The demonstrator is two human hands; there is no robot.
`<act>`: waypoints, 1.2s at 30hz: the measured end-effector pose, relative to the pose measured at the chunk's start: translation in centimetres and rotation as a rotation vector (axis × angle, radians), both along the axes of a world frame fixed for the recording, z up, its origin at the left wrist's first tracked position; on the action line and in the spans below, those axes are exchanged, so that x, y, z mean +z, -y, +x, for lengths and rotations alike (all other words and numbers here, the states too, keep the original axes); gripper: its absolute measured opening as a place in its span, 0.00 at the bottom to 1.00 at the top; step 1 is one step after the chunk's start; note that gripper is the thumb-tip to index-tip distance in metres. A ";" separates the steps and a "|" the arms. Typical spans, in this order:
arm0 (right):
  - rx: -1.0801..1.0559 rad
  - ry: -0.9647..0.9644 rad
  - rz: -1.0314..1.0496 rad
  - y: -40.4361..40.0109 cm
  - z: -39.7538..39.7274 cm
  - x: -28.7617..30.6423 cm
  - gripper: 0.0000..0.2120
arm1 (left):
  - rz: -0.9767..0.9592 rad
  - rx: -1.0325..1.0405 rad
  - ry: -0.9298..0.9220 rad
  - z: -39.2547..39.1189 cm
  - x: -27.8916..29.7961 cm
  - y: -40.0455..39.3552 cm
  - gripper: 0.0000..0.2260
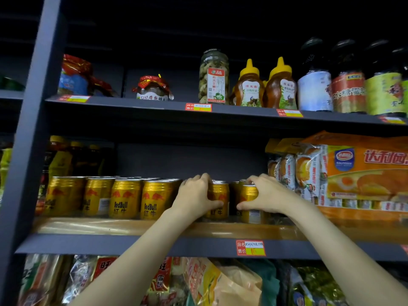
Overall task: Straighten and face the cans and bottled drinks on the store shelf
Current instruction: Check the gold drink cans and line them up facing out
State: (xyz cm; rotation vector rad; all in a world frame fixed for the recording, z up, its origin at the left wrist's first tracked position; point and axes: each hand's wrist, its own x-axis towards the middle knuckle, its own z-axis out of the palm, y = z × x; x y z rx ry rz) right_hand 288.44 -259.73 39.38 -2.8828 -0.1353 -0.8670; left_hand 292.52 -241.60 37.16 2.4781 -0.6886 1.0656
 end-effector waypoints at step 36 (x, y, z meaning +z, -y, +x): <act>0.136 0.333 0.296 -11.0 -3.3 -1.4 0.17 | 0.001 -0.019 0.254 -2.0 -1.9 -15.2 0.19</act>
